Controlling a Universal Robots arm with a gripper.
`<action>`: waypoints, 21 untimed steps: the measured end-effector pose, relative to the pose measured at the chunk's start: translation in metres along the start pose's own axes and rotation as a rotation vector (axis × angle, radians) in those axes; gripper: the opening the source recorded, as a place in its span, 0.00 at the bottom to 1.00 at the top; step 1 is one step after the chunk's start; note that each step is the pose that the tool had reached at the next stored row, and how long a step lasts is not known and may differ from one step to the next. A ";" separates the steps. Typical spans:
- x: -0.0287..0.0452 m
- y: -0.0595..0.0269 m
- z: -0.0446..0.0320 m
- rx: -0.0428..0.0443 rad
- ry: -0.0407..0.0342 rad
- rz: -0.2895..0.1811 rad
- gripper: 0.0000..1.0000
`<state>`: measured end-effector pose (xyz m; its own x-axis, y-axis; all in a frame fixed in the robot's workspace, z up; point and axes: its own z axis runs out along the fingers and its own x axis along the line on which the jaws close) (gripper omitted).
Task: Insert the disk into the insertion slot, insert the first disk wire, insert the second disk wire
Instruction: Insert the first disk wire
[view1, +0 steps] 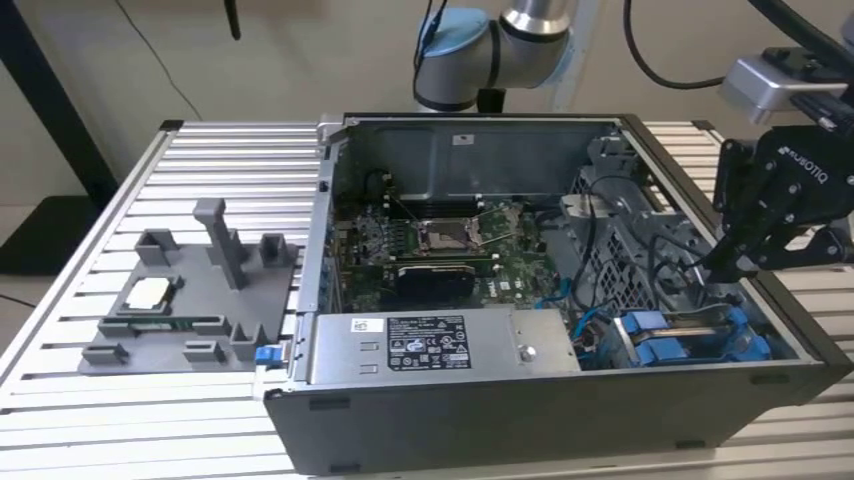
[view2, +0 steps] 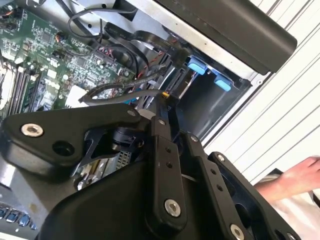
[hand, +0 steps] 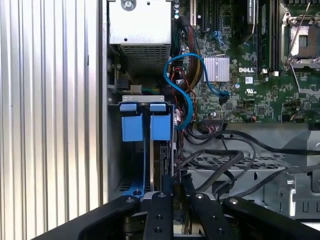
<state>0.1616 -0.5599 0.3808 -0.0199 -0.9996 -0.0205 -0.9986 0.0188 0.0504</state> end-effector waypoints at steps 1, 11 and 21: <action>0.0000 0.0000 0.0003 0.0000 0.0001 0.000 0.19; 0.0025 -0.0006 0.0055 0.0000 0.0005 0.000 0.19; 0.0065 -0.0013 0.0145 0.0001 0.0006 0.000 0.19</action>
<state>0.1620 -0.5661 0.3661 -0.0198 -0.9996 -0.0199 -0.9986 0.0188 0.0503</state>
